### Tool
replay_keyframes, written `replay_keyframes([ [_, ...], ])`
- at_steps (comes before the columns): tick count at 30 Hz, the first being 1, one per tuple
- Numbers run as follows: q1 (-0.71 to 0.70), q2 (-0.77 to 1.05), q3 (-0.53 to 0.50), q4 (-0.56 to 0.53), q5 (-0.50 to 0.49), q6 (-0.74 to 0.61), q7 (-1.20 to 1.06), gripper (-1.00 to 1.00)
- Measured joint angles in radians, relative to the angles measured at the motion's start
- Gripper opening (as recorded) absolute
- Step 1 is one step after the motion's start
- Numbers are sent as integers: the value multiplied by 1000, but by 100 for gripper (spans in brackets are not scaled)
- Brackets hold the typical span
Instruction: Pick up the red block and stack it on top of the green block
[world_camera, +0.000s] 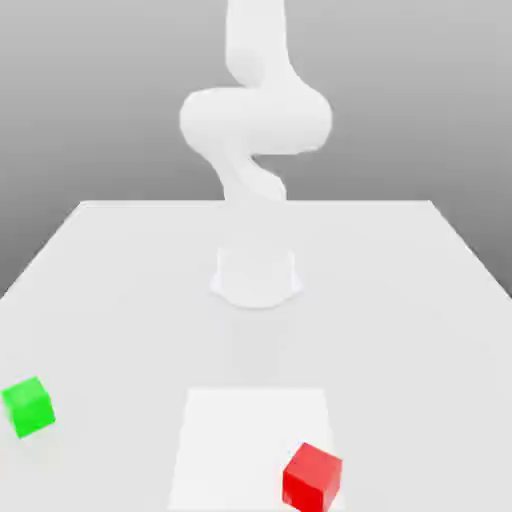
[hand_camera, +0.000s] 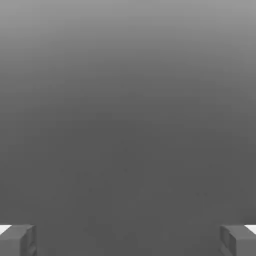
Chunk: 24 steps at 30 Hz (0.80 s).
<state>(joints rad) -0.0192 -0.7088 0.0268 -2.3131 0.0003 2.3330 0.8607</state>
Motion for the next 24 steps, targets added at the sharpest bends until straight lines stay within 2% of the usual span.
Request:
replay_keyframes([
  [14, -76, 513, 137, -74, -49, 185, 378, 0],
  [24, -39, 875, 145, -126, -89, 316, 648, 0],
])
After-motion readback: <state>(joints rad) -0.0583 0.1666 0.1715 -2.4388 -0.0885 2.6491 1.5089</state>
